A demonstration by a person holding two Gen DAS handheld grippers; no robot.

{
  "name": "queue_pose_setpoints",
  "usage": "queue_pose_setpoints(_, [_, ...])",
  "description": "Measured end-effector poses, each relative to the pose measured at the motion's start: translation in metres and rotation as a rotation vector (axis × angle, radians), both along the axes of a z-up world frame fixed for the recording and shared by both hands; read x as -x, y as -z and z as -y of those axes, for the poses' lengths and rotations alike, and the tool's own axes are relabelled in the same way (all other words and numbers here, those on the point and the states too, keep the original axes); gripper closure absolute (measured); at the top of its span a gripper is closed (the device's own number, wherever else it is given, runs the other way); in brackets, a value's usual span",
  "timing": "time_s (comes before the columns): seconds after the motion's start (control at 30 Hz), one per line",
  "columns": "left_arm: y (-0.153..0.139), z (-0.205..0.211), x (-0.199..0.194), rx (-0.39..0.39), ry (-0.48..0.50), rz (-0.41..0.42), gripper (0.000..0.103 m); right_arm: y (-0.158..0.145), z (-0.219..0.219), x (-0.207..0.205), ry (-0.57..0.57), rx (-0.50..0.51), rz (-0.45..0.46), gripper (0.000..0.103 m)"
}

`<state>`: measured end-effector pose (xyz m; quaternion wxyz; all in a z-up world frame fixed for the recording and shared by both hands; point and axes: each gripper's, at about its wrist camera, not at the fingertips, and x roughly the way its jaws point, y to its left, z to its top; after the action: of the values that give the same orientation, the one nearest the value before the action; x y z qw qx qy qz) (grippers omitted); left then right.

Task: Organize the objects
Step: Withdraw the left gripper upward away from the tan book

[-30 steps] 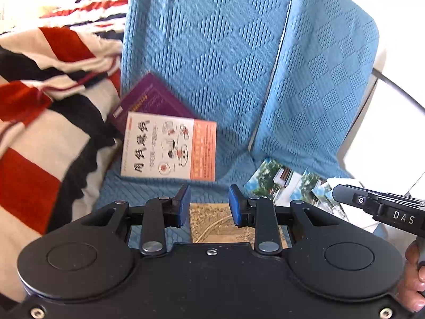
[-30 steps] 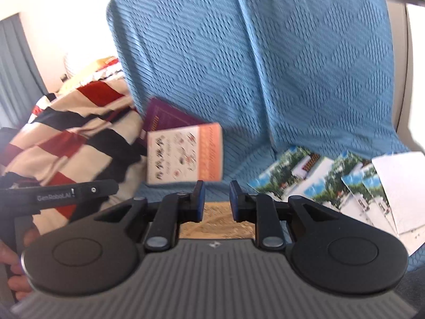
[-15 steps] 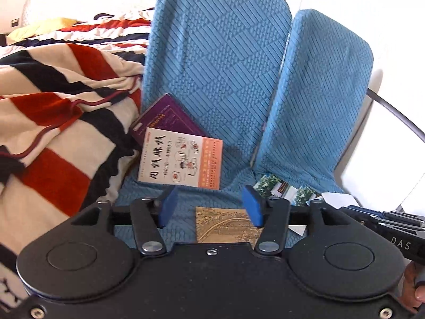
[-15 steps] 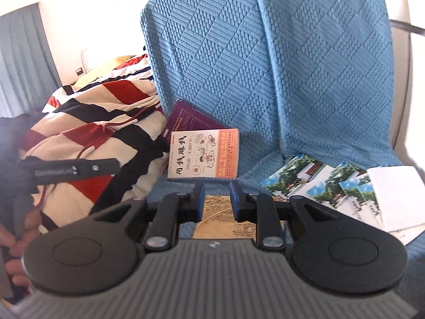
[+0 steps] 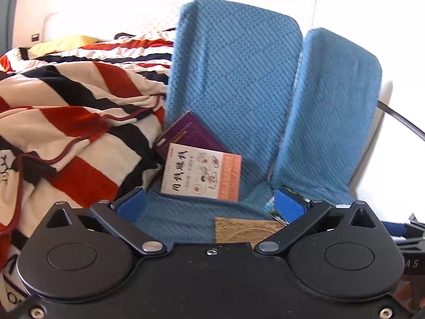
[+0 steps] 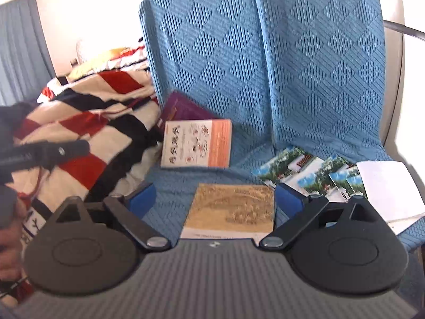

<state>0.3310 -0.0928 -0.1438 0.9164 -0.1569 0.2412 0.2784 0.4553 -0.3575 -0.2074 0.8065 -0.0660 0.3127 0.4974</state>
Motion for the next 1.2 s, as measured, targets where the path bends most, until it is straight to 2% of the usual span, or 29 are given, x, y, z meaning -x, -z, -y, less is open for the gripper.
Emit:
queue_pose_setpoints(0.23, [-0.001,-0.006,0.001,0.022,0.008,-0.003,0.0,-0.001,0.001,0.003,0.008,0.0,0.001,0.005])
queue_pose_setpoints(0.43, [0.01,-0.011,-0.009,0.043,0.034,-0.007,0.0,0.004,-0.006,0.001,0.006,-0.005,-0.001,0.005])
queue_pose_setpoints(0.6, [0.028,-0.023,-0.023,0.062,0.041,-0.01,0.0,0.016,-0.02,-0.005,0.011,0.02,-0.012,0.005])
queue_pose_setpoints(0.77, [0.054,-0.033,-0.044,0.045,0.079,0.028,0.0,0.03,-0.03,-0.012,0.008,0.006,-0.014,0.005])
queue_pose_setpoints(0.93, [0.08,-0.045,-0.073,0.006,0.079,-0.008,0.0,0.048,-0.038,-0.027,0.028,-0.008,-0.012,0.005])
queue_pose_setpoints(1.2, [0.119,-0.071,-0.094,0.009,0.057,0.017,0.0,0.061,-0.054,-0.047,0.037,-0.02,-0.006,0.005])
